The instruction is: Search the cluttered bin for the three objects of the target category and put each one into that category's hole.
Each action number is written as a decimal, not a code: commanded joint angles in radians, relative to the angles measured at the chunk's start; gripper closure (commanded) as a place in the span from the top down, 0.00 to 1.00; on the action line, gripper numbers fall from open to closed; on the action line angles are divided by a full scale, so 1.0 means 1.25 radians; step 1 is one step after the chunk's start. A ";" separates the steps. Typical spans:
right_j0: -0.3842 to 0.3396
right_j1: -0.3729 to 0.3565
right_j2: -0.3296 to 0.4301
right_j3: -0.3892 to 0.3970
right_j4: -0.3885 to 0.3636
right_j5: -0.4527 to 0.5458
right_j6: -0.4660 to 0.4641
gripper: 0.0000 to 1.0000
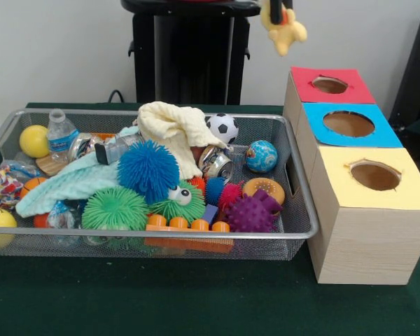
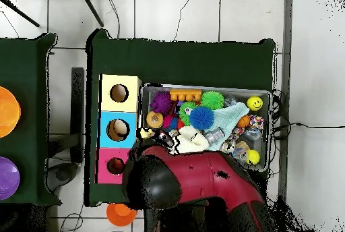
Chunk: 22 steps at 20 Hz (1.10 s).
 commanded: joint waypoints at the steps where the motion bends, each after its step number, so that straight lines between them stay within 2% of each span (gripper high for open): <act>1: 0.045 0.072 -0.069 0.088 0.056 -0.065 0.239 0.00; 9: 0.104 0.105 -0.098 0.111 0.086 -0.124 0.249 0.00; 14: 0.112 0.122 -0.092 0.135 0.111 -0.150 0.240 0.00; 22: 0.130 0.164 -0.117 0.143 0.099 -0.189 0.233 0.00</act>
